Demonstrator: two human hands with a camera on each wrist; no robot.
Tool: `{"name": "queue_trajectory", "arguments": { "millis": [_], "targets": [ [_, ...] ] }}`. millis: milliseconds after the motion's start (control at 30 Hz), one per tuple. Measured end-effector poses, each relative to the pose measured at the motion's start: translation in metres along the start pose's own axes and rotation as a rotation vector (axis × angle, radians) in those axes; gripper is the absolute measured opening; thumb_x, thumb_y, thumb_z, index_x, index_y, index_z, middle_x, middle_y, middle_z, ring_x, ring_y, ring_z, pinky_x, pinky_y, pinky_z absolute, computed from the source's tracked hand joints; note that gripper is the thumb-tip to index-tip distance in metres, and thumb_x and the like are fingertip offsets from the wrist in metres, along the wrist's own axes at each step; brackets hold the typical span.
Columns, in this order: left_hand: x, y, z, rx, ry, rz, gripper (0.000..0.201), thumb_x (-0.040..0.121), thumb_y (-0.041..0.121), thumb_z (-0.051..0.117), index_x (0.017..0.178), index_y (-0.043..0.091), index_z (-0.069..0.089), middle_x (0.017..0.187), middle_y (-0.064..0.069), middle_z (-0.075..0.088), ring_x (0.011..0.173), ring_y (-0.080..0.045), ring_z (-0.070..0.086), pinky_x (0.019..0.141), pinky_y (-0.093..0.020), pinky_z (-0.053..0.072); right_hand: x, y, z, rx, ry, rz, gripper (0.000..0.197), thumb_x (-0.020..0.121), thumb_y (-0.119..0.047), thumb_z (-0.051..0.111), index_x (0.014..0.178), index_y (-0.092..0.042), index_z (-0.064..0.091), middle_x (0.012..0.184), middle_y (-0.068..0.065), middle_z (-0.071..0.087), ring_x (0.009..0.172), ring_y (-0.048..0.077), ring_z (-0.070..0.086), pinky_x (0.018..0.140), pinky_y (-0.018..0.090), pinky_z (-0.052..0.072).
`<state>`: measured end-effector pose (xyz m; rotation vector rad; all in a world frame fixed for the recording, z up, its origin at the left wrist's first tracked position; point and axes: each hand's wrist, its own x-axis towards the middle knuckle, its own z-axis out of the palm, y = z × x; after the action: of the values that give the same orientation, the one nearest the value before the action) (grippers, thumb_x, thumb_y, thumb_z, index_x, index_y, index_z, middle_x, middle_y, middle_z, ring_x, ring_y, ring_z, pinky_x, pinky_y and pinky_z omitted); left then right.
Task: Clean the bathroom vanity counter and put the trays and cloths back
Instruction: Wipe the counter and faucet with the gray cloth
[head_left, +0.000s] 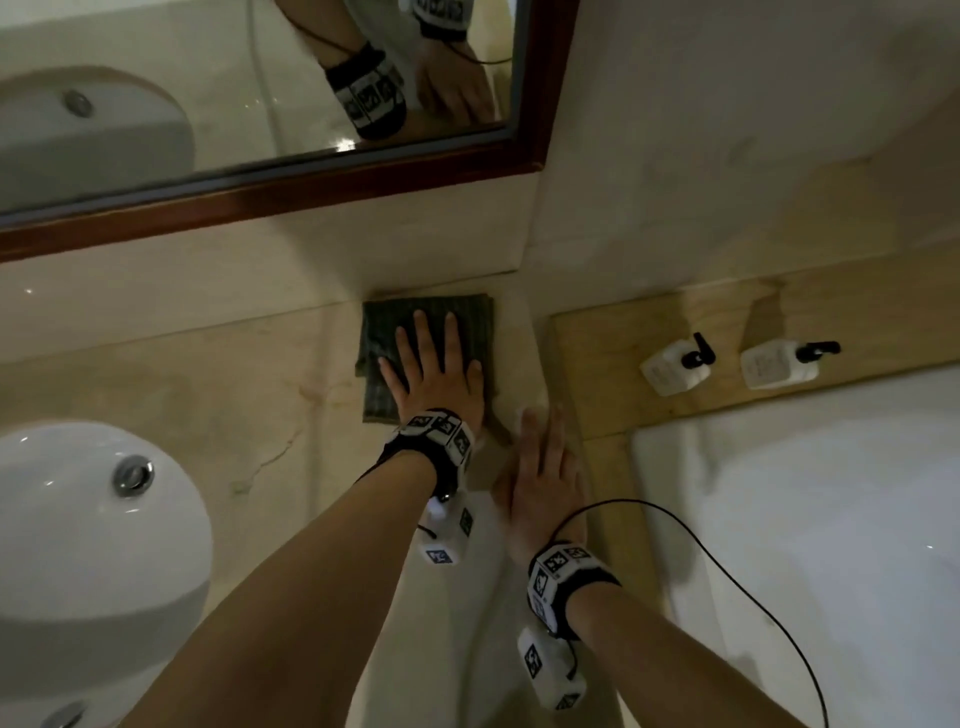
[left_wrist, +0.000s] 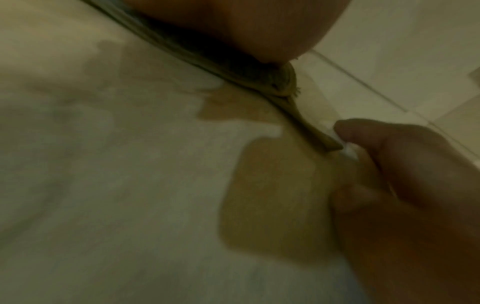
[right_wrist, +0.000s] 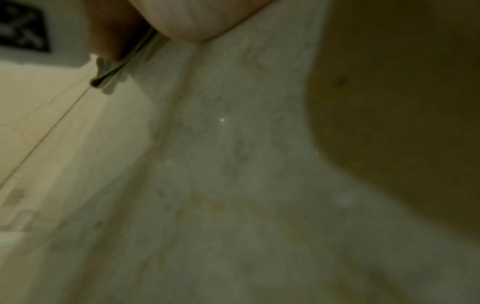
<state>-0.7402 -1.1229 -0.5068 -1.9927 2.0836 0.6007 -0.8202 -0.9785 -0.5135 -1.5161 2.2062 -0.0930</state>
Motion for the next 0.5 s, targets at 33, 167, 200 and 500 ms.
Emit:
{"name": "queue_trajectory", "arguments": {
  "millis": [33,167,200,500],
  "targets": [
    [0.006,0.007,-0.001,0.002,0.016,0.001,0.063,0.098,0.051,0.013,0.148,0.032,-0.021,0.157,0.0,-0.026,0.145,-0.027,-0.02,0.115,-0.054,-0.011,0.0,0.0,0.001,0.005,-0.002,0.003,0.083,0.087,-0.042,0.042,0.153,-0.02,-0.002,0.16,0.015,-0.001,0.124,0.034,0.044,0.097,0.043,0.045],
    [0.021,0.033,-0.002,-0.017,0.04,-0.034,0.064,0.098,0.049,0.016,0.149,0.031,-0.019,0.158,-0.002,-0.023,0.145,-0.029,-0.017,0.115,-0.056,-0.009,0.0,-0.002,0.001,0.003,-0.008,0.018,0.076,0.09,-0.044,0.034,0.153,-0.019,-0.002,0.159,0.014,-0.009,0.127,0.034,0.04,0.097,0.044,0.045],
    [0.022,0.039,-0.002,-0.025,0.04,-0.053,0.065,0.098,0.049,0.018,0.149,0.031,-0.018,0.158,-0.003,-0.023,0.145,-0.03,-0.016,0.114,-0.057,-0.009,0.0,-0.001,0.001,-0.011,-0.034,0.013,0.08,0.09,-0.045,0.037,0.152,-0.019,-0.006,0.159,0.014,-0.014,0.129,0.035,0.037,0.099,0.043,0.044],
    [0.024,0.071,-0.001,-0.095,0.05,-0.066,0.065,0.097,0.048,0.024,0.15,0.036,-0.013,0.158,-0.005,-0.019,0.145,-0.032,-0.014,0.113,-0.057,-0.01,0.001,-0.007,-0.005,0.026,-0.058,0.028,0.081,0.077,-0.052,0.01,0.151,-0.02,0.019,0.16,0.014,0.0,0.127,0.033,0.039,0.097,0.043,0.044]
  ]
}}
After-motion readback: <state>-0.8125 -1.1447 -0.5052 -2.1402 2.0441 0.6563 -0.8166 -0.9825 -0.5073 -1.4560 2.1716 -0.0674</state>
